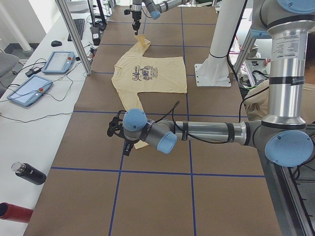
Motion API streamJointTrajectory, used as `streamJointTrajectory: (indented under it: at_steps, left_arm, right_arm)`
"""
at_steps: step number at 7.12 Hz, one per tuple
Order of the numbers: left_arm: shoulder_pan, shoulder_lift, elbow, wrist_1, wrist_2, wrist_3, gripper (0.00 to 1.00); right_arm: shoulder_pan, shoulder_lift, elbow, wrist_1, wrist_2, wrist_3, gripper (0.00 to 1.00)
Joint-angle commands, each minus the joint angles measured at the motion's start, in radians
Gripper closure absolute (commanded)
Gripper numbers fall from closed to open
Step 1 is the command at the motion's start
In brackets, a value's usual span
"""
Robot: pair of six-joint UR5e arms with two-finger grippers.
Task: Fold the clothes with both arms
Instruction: 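Carry the held sleeve across the shirt body toward the collar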
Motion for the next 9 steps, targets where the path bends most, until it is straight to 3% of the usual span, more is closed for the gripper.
streamJointTrajectory:
  at_steps: [1,4,6,8,9]
  left_arm:
    - [0.000,0.008,0.000,-0.011,-0.002,-0.003,0.01]
    - [0.000,0.008,0.000,-0.011,-0.002,-0.001,0.01]
    - [0.000,0.009,-0.006,-0.024,0.000,-0.001,0.01]
    - [0.001,0.005,-0.006,-0.024,0.000,-0.003,0.00]
    - [0.003,-0.003,-0.005,-0.024,0.000,-0.003,0.00]
  right_arm:
    - [-0.155,0.309,-0.189,0.007,-0.195,0.183,1.00]
    - [-0.174,0.489,-0.298,0.011,-0.257,0.191,1.00]
    - [-0.279,0.615,-0.432,0.014,-0.422,0.193,1.00]
    - [-0.338,0.725,-0.625,0.109,-0.499,0.193,1.00]
    - [-0.380,0.779,-0.704,0.119,-0.563,0.194,0.87]
